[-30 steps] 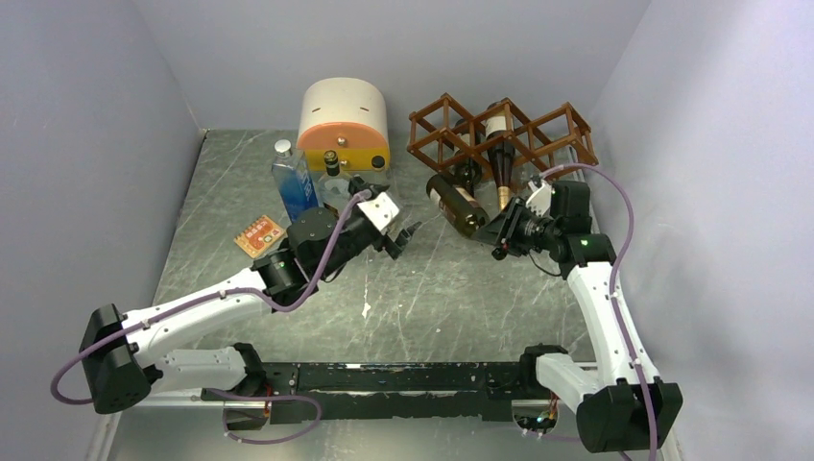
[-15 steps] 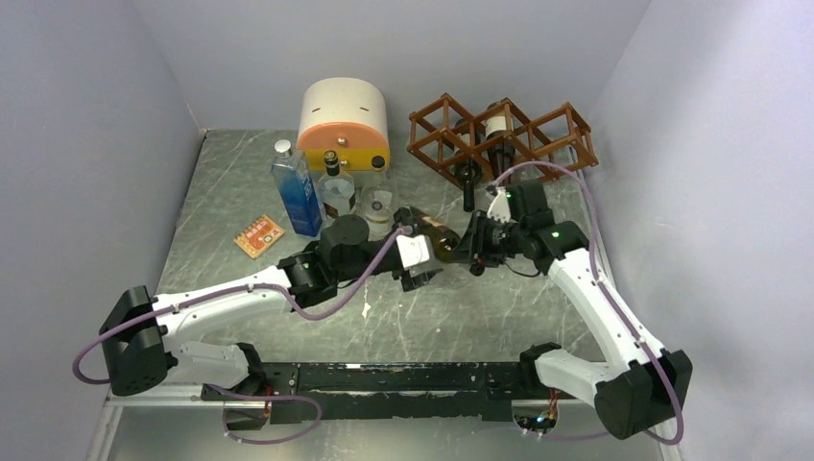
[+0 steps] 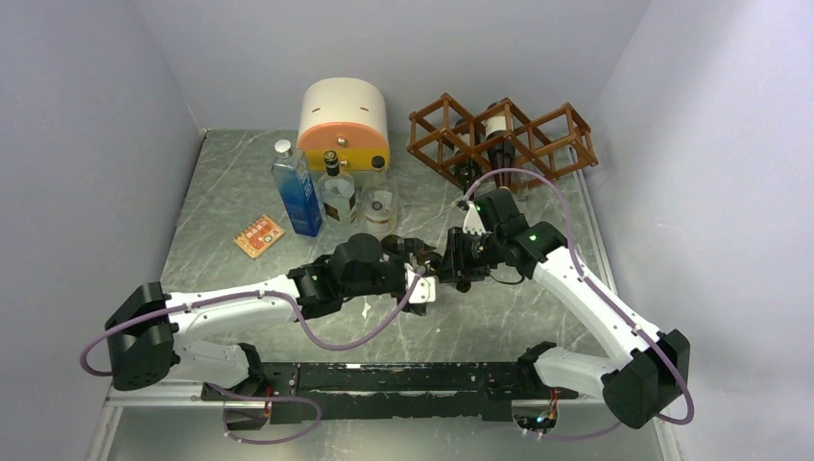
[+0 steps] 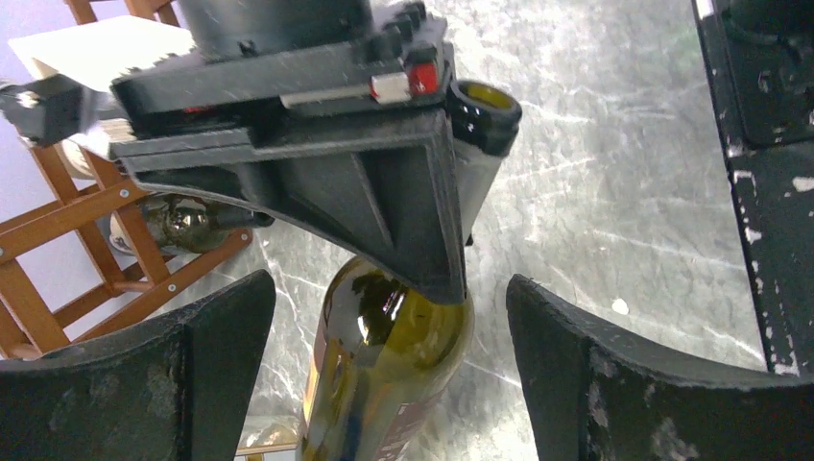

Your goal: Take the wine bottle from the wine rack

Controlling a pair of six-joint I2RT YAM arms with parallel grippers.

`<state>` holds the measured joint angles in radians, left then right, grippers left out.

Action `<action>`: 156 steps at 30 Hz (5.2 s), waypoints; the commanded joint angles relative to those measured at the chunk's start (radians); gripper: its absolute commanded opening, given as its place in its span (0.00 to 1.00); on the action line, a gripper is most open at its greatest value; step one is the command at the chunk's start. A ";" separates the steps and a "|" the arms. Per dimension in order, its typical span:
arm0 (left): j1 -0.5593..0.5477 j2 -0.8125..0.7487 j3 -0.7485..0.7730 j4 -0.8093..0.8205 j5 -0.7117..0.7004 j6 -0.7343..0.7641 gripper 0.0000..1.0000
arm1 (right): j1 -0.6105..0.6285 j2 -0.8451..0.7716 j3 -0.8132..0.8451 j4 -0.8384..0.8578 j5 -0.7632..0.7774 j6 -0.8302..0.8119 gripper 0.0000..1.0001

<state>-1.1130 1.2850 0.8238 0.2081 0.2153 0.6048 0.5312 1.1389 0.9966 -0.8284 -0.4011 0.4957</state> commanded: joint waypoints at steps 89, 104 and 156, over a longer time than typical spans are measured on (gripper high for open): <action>0.305 -0.126 -0.016 0.022 -1.215 -1.066 0.07 | 0.044 -0.242 0.346 0.097 0.716 -0.097 1.00; 0.396 -0.014 0.008 -0.067 -1.266 -1.143 0.07 | 0.044 -0.264 0.312 0.101 0.722 -0.099 1.00; 0.283 -0.088 0.073 -0.204 -1.319 -1.245 1.00 | 0.044 -0.306 0.303 0.045 0.746 -0.067 1.00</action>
<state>-0.8047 1.2549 0.9005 -0.0563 -1.0626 -0.6846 0.5713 0.8162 1.2819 -0.7837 0.3298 0.4240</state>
